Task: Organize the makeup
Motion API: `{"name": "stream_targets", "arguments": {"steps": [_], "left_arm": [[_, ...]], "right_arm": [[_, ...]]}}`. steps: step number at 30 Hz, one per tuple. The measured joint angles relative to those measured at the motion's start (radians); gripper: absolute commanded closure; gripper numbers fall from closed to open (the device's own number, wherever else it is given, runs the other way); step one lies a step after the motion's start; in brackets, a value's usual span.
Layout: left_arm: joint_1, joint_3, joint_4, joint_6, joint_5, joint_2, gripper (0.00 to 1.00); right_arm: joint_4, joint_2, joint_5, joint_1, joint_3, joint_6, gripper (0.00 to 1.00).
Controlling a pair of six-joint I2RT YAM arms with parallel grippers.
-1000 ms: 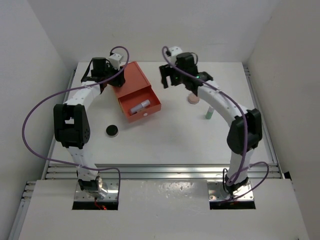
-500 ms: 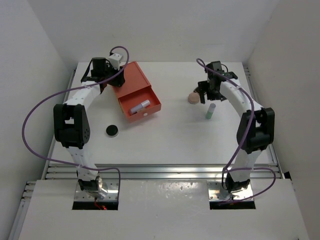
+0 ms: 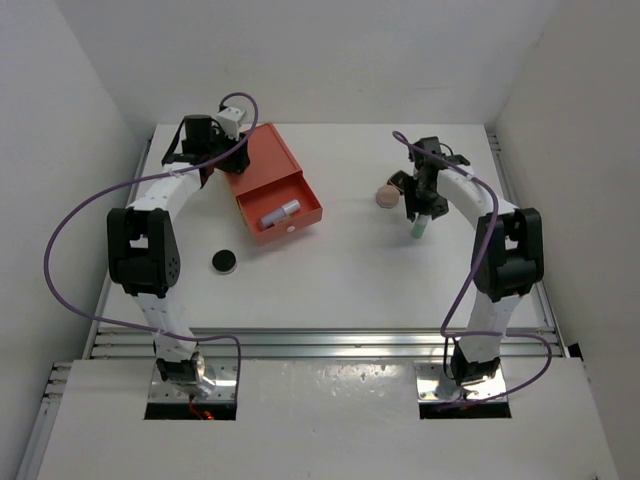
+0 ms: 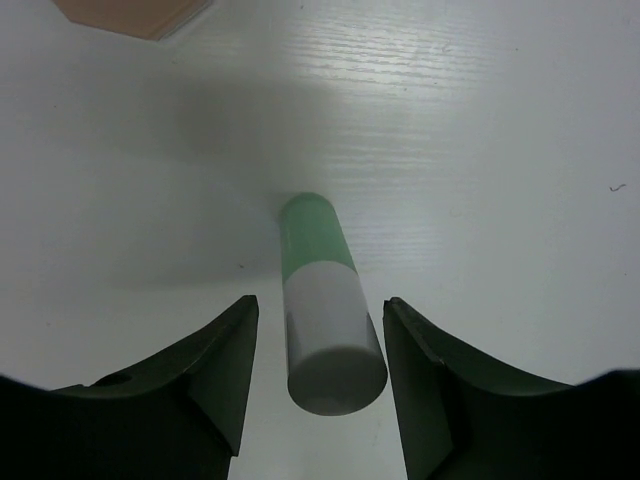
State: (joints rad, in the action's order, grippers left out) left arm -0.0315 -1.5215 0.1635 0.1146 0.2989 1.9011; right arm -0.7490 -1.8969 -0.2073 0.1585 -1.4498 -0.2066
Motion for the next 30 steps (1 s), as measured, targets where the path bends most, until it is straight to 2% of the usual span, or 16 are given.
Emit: {"name": "stream_targets", "arguments": {"steps": [3, 6, 7, 8, 10, 11, 13, 22, 27, 30], "left_arm": [[0.000, 0.000, -0.001, 0.000, 0.000, 0.000, 0.51], [0.000, 0.000, -0.001, 0.000, 0.000, 0.000, 0.51], [0.000, 0.000, -0.002, 0.000, 0.000, 0.000, 0.51], [0.000, 0.000, -0.002, 0.000, 0.000, 0.000, 0.51], [0.000, 0.000, -0.002, 0.000, 0.000, 0.000, 0.51], [0.000, 0.001, -0.002, 0.000, 0.000, 0.000, 0.51], [0.000, 0.001, -0.002, 0.000, 0.000, 0.000, 0.51], [0.000, 0.001, -0.003, 0.000, -0.001, 0.000, 0.51], [0.000, 0.001, -0.002, 0.000, -0.002, 0.000, 0.51], [0.000, 0.001, -0.002, 0.001, -0.001, 0.000, 0.51]], "right_arm": [[0.015, -0.003, 0.008, 0.000, 0.000, 0.000, 0.45], [0.034, -0.003, 0.007, 0.000, 0.004, 0.004, 0.54], [0.038, -0.003, 0.006, 0.000, 0.006, 0.006, 0.58], [0.041, -0.003, 0.006, -0.001, 0.009, 0.010, 0.68], [0.042, -0.003, 0.009, -0.002, 0.010, 0.014, 0.80], [0.045, -0.003, 0.007, -0.002, 0.010, 0.013, 0.91], [0.045, -0.003, 0.007, -0.002, 0.010, 0.018, 1.00], [0.029, 0.072, -0.006, 0.017, 0.011, 0.063, 1.00], [0.023, 0.173, -0.019, 0.110, -0.063, 0.114, 1.00], [0.084, 0.205, 0.020, 0.180, -0.117, 0.123, 1.00]]}}
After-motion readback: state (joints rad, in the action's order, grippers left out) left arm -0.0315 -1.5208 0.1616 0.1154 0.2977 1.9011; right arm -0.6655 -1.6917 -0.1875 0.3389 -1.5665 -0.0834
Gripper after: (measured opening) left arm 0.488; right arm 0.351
